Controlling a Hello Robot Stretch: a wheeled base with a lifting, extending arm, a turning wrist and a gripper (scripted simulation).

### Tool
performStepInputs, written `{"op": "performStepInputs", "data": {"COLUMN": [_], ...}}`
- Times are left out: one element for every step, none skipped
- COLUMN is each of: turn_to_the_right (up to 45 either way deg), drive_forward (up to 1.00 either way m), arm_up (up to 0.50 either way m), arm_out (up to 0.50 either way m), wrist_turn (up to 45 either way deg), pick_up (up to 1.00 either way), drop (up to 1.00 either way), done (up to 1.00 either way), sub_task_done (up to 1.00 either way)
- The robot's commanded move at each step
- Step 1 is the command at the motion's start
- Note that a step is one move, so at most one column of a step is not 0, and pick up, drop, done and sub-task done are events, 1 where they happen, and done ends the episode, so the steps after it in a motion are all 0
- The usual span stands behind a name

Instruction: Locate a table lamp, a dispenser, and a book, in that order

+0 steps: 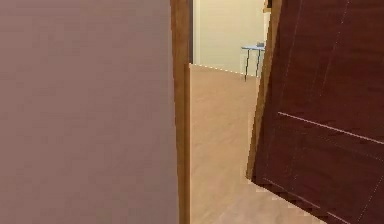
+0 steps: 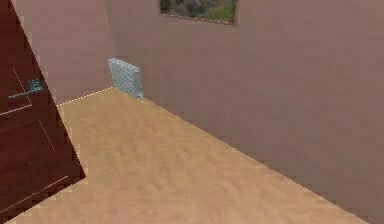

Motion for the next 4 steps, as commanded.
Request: {"op": "performStepInputs", "data": {"turn_to_the_right": [27.0,0.0,-24.0,0.0], "drive_forward": [0.0,0.75,0.0,0.8], "arm_up": [0.0,0.0,0.0,0.0], "arm_out": [0.0,0.0,0.0,0.0], "wrist_turn": [0.0,0.0,0.0,0.0], "pick_up": [0.0,0.0,0.0,0.0], "drop": [0.0,0.0,0.0,0.0], "done": [0.0,0.0,0.0,0.0], "sub_task_done": [0.0,0.0,0.0,0.0]}}
